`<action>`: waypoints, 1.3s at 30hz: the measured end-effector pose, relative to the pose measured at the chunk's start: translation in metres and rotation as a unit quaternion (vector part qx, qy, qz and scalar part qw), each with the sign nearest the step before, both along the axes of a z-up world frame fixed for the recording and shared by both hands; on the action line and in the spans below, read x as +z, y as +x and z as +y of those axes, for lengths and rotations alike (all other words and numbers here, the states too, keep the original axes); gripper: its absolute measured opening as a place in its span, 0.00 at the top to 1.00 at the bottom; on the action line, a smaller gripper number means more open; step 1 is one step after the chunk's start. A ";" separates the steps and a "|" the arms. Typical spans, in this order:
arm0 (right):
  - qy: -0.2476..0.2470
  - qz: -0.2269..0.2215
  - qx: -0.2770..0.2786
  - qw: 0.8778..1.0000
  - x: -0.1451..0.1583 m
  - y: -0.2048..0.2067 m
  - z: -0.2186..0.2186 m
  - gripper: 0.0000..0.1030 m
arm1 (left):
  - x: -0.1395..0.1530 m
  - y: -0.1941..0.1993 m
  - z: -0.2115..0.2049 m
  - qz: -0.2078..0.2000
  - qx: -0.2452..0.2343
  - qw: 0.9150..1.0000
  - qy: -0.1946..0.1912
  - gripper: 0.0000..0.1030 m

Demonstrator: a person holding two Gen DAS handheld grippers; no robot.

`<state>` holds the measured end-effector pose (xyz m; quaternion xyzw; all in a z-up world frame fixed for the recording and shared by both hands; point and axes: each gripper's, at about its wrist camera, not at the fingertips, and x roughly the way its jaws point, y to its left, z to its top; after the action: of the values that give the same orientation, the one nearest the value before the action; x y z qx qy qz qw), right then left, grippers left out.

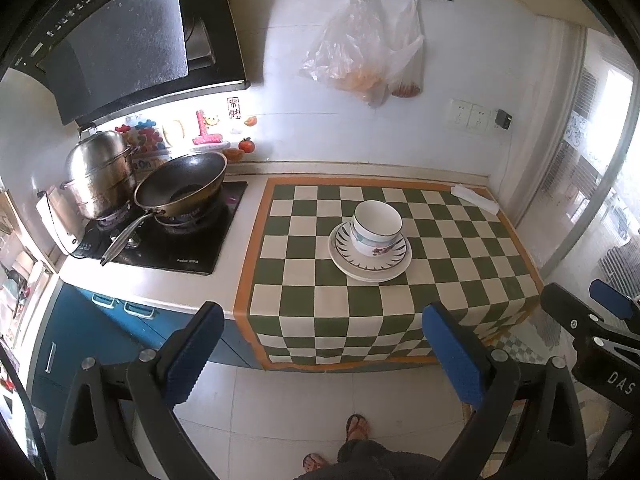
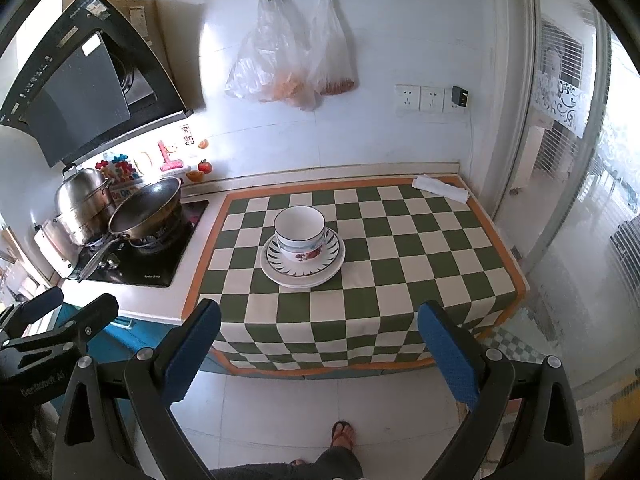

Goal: Organize plates and bowls

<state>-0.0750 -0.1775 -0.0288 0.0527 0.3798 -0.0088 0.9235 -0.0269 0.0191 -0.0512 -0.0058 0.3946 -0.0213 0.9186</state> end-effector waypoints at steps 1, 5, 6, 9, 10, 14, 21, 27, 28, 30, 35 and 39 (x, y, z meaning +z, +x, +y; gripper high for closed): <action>-0.001 0.000 0.000 1.000 0.000 0.000 0.000 0.02 | 0.000 0.000 0.000 0.000 0.000 1.000 0.001 0.01; 0.000 0.001 -0.001 1.000 -0.003 0.002 -0.002 0.02 | -0.001 0.000 0.000 -0.001 0.000 1.000 0.000 0.01; 0.000 0.002 -0.002 1.000 -0.004 0.002 -0.001 0.02 | -0.001 0.000 0.000 0.000 -0.001 1.000 0.000 0.01; 0.000 0.003 -0.002 1.000 -0.005 0.002 -0.001 0.02 | -0.001 0.000 0.000 -0.002 0.000 1.000 0.000 0.01; -0.001 0.003 -0.003 1.000 -0.004 0.001 0.000 0.02 | -0.001 0.001 0.001 -0.002 -0.001 1.000 0.000 0.01; -0.001 0.004 -0.004 1.000 -0.005 0.001 0.000 0.02 | -0.001 0.001 0.000 0.000 -0.002 1.000 0.001 0.01; 0.000 0.006 -0.004 1.000 -0.008 0.002 -0.002 0.02 | 0.000 0.006 0.003 0.002 -0.005 1.000 0.002 0.01; -0.002 0.006 -0.005 1.000 -0.011 0.002 -0.003 0.02 | 0.000 0.007 0.004 0.001 -0.007 1.000 0.003 0.01; -0.001 0.006 -0.005 1.000 -0.011 0.002 -0.003 0.02 | 0.000 0.007 0.004 0.001 -0.007 1.000 0.003 0.01; -0.001 0.007 -0.006 1.000 -0.013 0.003 -0.004 0.02 | 0.000 0.007 0.004 0.002 -0.008 1.000 0.002 0.01; -0.002 0.008 -0.005 1.000 -0.014 0.003 -0.004 0.02 | 0.000 0.006 0.003 0.000 -0.006 1.000 0.003 0.01; -0.002 0.009 -0.005 1.000 -0.016 0.001 -0.005 0.02 | 0.001 0.009 0.003 -0.001 -0.008 1.000 0.003 0.01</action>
<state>-0.0737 -0.1828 -0.0445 0.0528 0.3875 -0.0143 0.9203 -0.0182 0.0223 -0.0507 0.0001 0.3935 -0.0275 0.9189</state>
